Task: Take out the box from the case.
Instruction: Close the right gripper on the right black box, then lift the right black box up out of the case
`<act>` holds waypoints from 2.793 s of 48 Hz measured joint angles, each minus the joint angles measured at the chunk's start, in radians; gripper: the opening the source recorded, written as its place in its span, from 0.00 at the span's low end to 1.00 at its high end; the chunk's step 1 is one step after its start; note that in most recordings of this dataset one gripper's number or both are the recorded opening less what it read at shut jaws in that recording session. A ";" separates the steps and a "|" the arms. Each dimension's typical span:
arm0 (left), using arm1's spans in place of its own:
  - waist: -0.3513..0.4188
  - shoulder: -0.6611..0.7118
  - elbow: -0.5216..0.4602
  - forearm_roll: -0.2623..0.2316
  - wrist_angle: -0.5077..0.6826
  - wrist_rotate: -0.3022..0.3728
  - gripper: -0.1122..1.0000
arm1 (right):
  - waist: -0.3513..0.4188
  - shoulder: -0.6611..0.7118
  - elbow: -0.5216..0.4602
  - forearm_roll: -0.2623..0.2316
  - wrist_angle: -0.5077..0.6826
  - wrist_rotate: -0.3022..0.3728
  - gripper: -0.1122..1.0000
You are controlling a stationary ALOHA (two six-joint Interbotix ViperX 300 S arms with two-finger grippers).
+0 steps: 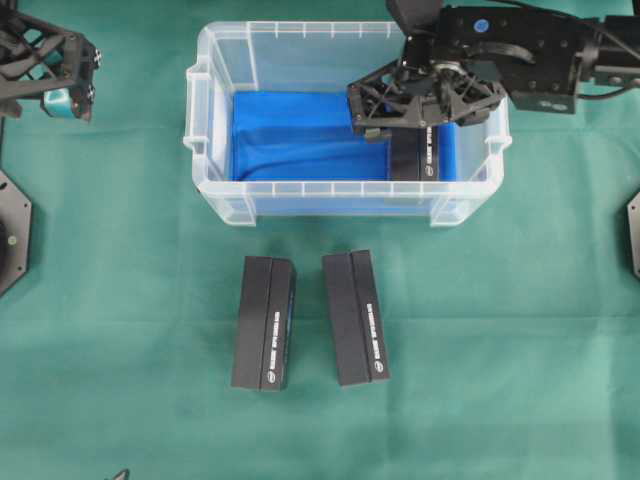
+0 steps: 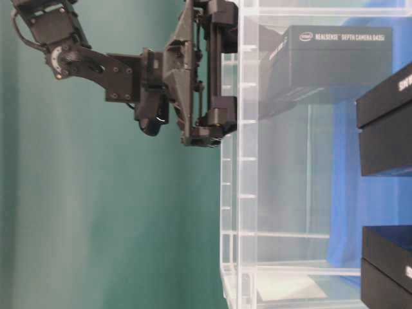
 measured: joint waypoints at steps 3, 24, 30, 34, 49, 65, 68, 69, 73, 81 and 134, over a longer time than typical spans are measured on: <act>0.002 0.000 0.000 0.000 0.000 0.000 0.96 | -0.003 0.008 0.000 0.000 -0.006 0.000 0.91; 0.002 0.000 0.002 -0.002 0.000 0.003 0.96 | -0.008 0.017 -0.002 -0.003 -0.014 0.031 0.90; 0.002 0.000 0.000 -0.002 0.000 0.002 0.96 | -0.011 0.017 -0.003 -0.005 -0.006 0.061 0.82; 0.002 0.000 0.000 0.000 0.000 0.003 0.96 | -0.011 0.017 -0.005 -0.003 0.002 0.094 0.68; 0.002 0.000 0.000 0.000 0.000 0.003 0.96 | 0.000 0.018 -0.005 -0.006 0.021 0.126 0.68; 0.002 -0.002 0.000 -0.002 0.014 0.003 0.96 | 0.000 0.017 -0.014 -0.006 0.051 0.132 0.68; 0.002 0.000 0.002 0.000 0.015 0.003 0.96 | 0.002 0.017 -0.018 -0.005 0.071 0.135 0.68; 0.000 0.000 0.000 0.000 0.015 0.003 0.96 | 0.002 0.015 -0.020 -0.005 0.080 0.133 0.68; 0.000 -0.002 0.000 0.000 0.015 0.003 0.96 | 0.000 0.003 -0.029 -0.005 0.112 0.133 0.68; 0.002 -0.002 0.002 0.002 0.017 0.003 0.96 | 0.002 -0.032 -0.067 -0.008 0.169 0.132 0.68; 0.000 -0.009 0.002 0.003 0.017 0.003 0.96 | 0.005 -0.084 -0.456 -0.041 0.603 0.061 0.68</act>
